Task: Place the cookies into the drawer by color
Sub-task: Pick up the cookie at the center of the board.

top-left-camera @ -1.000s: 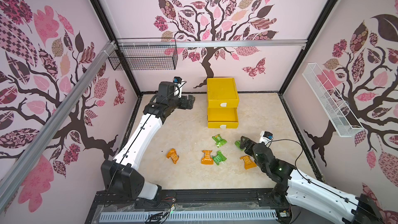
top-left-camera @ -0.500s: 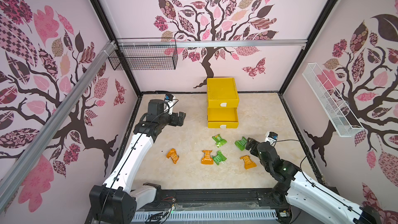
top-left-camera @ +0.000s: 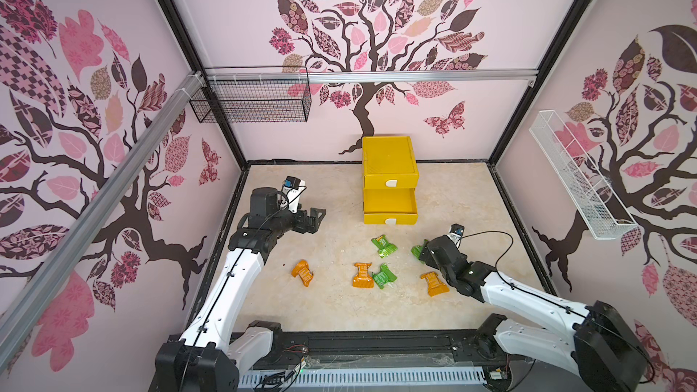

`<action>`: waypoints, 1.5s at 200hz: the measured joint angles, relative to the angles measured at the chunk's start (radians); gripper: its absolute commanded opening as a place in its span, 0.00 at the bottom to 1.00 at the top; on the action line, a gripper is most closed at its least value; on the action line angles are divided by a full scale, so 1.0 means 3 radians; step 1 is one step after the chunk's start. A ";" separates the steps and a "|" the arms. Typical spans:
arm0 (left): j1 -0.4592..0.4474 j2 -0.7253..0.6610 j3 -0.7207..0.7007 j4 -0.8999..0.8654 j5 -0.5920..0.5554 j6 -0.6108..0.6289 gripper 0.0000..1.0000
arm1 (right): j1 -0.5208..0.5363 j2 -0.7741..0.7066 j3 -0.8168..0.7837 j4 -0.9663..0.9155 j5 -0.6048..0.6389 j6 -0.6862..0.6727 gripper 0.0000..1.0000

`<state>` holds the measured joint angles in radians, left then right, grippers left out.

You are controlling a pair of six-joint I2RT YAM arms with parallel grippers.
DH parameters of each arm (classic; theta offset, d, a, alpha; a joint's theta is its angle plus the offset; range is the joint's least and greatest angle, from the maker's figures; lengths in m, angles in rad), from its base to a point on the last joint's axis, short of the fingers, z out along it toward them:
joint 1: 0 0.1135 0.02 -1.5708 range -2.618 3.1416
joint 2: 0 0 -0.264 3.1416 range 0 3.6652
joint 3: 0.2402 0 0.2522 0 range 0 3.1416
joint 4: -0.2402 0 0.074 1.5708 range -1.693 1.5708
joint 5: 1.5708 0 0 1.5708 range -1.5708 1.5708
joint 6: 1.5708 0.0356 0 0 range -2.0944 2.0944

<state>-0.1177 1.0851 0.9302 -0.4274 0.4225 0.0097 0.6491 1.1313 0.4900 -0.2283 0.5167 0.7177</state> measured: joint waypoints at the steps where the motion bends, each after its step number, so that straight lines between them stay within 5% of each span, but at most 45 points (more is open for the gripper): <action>1: 0.0000 0.0000 -0.0003 0.0001 0.0006 -0.0001 0.97 | 0.0000 0.0010 0.0005 0.0003 0.0003 0.0001 0.94; 52: 0.0000 -0.0058 -0.0036 0.0074 0.0095 0.0060 0.97 | -0.0086 0.0735 0.0243 0.0291 0.0092 0.0015 0.90; 175: 0.0000 -0.0112 -0.0060 0.0111 0.0123 0.0140 0.97 | -0.0237 0.1486 0.0346 0.0758 0.0140 0.0134 0.73; 300: 0.0001 -0.0137 -0.0104 0.0125 0.0125 0.0160 0.97 | -0.0261 0.1375 0.0235 0.0853 0.0020 0.0212 0.30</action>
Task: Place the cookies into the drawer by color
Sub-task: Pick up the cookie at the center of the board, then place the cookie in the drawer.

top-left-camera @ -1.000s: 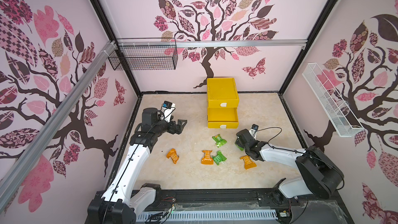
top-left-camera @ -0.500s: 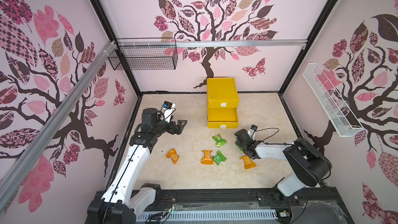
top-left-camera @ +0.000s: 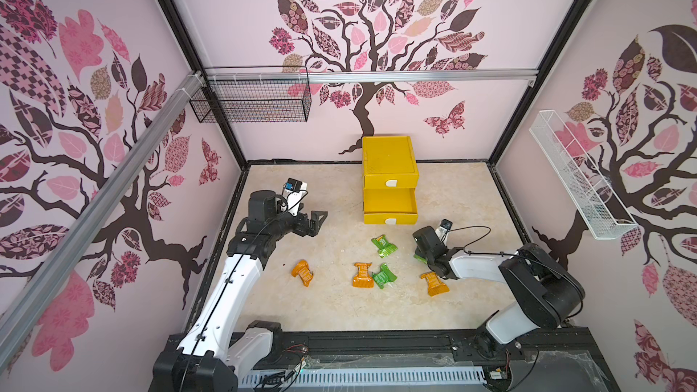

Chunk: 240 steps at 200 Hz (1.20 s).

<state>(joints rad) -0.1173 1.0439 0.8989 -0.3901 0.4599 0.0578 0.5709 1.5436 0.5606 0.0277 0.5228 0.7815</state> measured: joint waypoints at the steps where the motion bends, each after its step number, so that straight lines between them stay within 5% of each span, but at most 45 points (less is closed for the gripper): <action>1: 0.0000 0.0000 0.0000 0.0000 0.0000 0.0000 0.97 | 0.0000 -0.0004 -0.0003 -0.0001 -0.0003 -0.0001 0.30; 146: 0.0006 -0.0107 -0.0038 -0.0004 0.0413 0.0107 0.97 | 0.0000 -0.1342 0.0188 -0.0877 -0.0042 -0.0388 0.22; 240: 0.0005 -0.0112 -0.0038 -0.0031 0.0666 0.0206 0.97 | 0.0000 -0.1203 0.1249 -0.1038 -0.0446 -0.0806 0.22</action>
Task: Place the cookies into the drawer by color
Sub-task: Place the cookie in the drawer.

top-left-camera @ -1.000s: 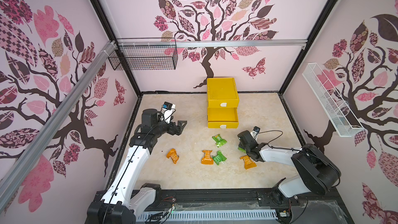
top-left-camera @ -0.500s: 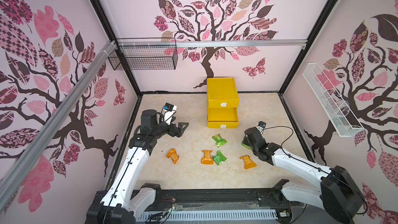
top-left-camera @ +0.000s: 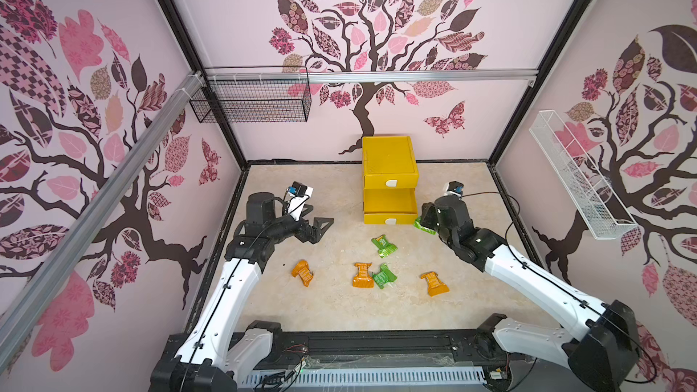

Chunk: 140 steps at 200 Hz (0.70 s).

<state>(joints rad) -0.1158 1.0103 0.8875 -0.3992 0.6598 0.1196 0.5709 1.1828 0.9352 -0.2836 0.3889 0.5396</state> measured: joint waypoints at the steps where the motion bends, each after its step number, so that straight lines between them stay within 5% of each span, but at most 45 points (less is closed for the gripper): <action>1: 0.0000 0.0000 0.0000 0.0001 0.0001 0.0001 0.97 | 0.0000 0.0013 0.0015 0.0004 -0.0004 -0.0005 0.22; 70: -0.0004 0.0000 0.0000 -0.0004 -0.0001 0.0027 0.97 | 0.0000 0.0749 0.0230 0.0888 -0.0164 -0.0276 0.16; 140: -0.0024 0.0000 0.0000 -0.0023 -0.0004 0.0028 0.97 | -0.0061 0.1186 -0.0039 0.2324 -0.0409 -0.1105 0.05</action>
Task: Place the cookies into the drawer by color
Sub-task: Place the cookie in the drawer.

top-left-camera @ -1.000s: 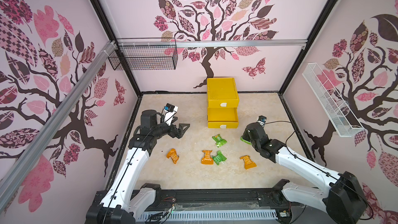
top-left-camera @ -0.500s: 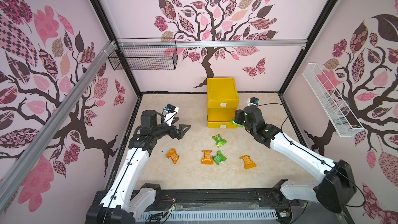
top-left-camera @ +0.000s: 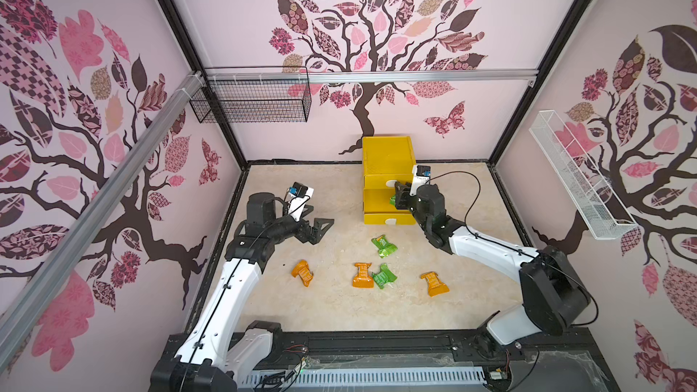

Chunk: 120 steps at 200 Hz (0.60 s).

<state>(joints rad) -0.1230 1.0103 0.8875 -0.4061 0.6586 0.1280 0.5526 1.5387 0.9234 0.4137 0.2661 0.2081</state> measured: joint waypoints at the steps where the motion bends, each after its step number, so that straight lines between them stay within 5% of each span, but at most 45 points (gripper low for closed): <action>1: 0.0000 0.0000 0.0000 0.0000 0.0000 0.0001 0.97 | -0.0004 0.0004 -0.0004 0.0011 -0.0009 -0.0008 0.05; 120: -0.0001 0.0000 0.0000 -0.0003 -0.0010 0.0015 0.97 | -0.0173 0.0317 -0.0318 0.0857 -0.0415 -0.0292 0.16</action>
<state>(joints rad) -0.1234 1.0103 0.8875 -0.4068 0.6556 0.1326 0.5007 1.6337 0.8280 0.6708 0.1417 0.1204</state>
